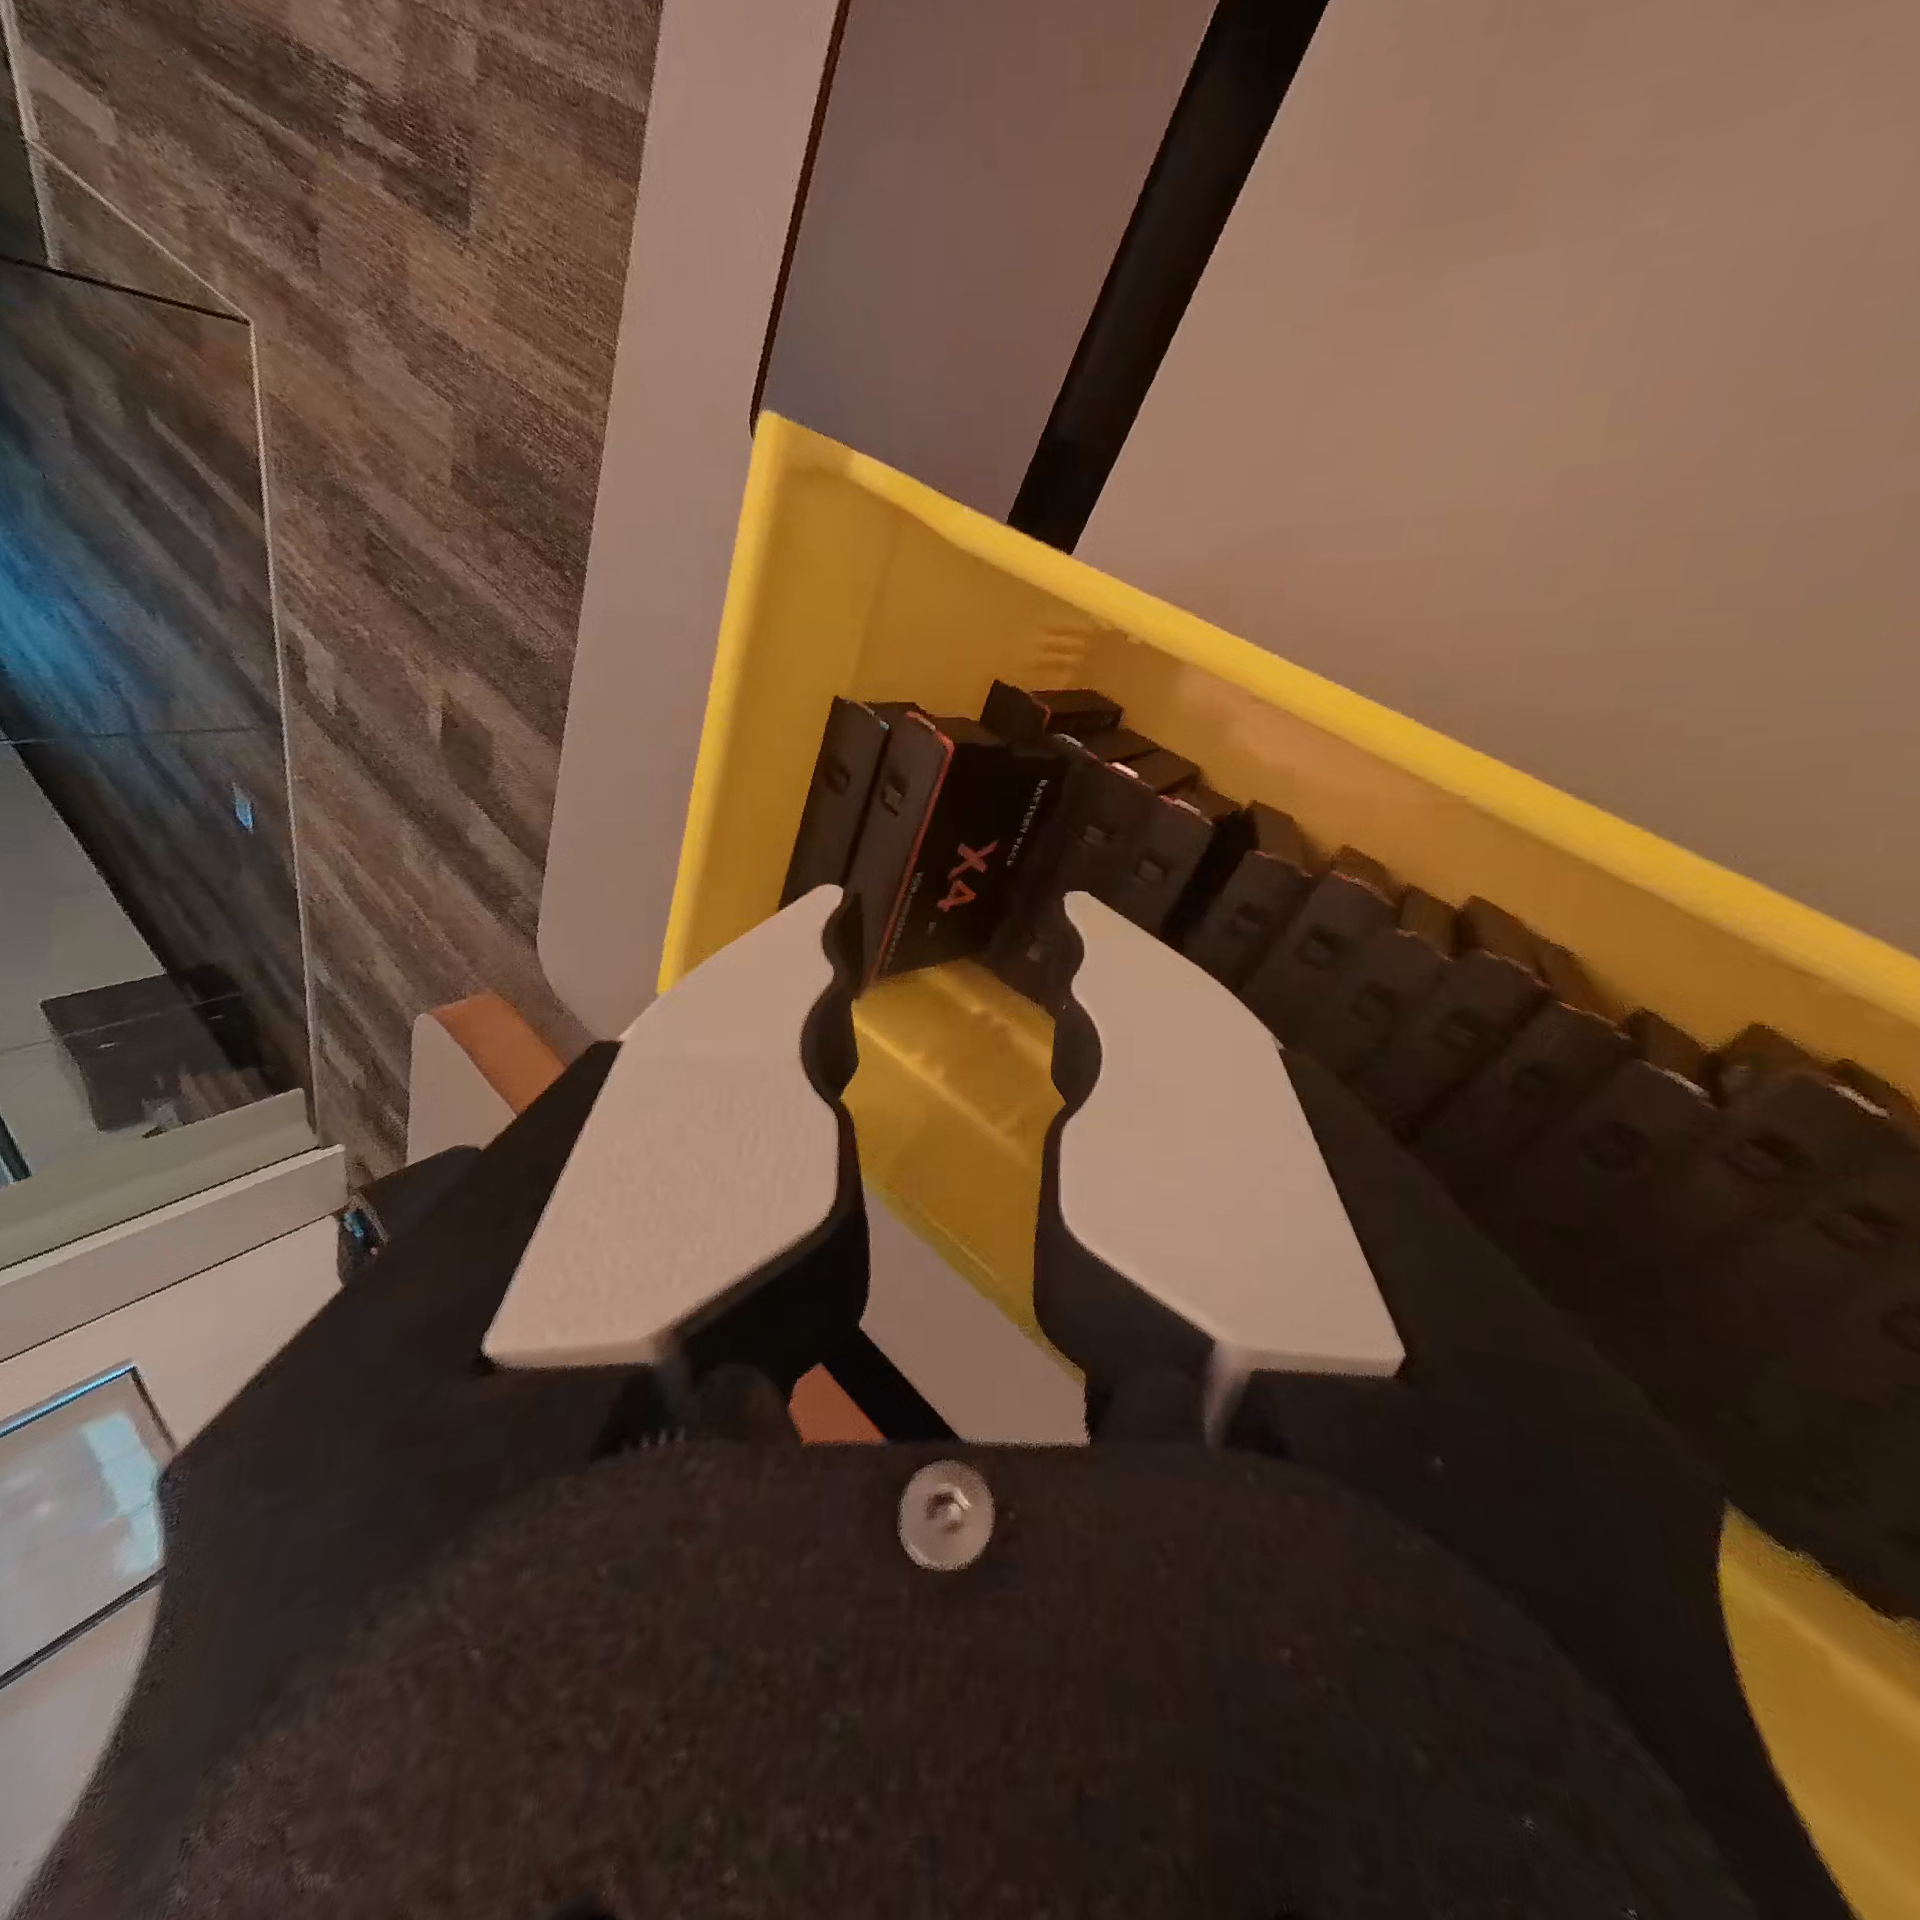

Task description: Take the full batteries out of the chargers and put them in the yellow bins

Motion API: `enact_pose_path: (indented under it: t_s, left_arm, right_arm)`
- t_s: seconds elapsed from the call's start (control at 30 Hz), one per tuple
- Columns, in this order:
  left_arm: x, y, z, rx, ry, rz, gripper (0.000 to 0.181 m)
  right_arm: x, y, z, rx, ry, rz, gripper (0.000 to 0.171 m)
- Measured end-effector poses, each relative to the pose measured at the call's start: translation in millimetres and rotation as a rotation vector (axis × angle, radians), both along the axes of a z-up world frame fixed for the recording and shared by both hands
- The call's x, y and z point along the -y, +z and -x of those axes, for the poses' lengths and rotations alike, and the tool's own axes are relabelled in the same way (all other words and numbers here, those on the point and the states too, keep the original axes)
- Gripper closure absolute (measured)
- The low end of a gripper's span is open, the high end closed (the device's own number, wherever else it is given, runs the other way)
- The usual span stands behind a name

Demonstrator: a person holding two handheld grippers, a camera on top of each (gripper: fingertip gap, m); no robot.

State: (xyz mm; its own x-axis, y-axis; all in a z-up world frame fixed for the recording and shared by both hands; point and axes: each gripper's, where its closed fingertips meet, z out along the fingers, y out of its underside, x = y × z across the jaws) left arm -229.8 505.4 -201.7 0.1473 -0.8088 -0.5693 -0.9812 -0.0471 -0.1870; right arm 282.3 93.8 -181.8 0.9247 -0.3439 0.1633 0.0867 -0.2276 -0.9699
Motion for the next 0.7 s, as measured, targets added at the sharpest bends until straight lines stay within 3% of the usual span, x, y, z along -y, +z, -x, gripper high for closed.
enact_pose_path:
  t_s: [0.23, 0.7]
  left_arm:
    - [-16.1, -4.5, -0.9, -0.093, -0.059, -0.065, 0.155]
    - [-0.6, -1.9, 0.8, -0.166, -0.163, -0.126, 0.162]
  right_arm:
    - [-1.8, -2.4, 2.8, -0.001, 0.011, 0.011, 0.171]
    - [0.1, -1.4, 1.2, -0.035, 0.016, 0.002, 0.171]
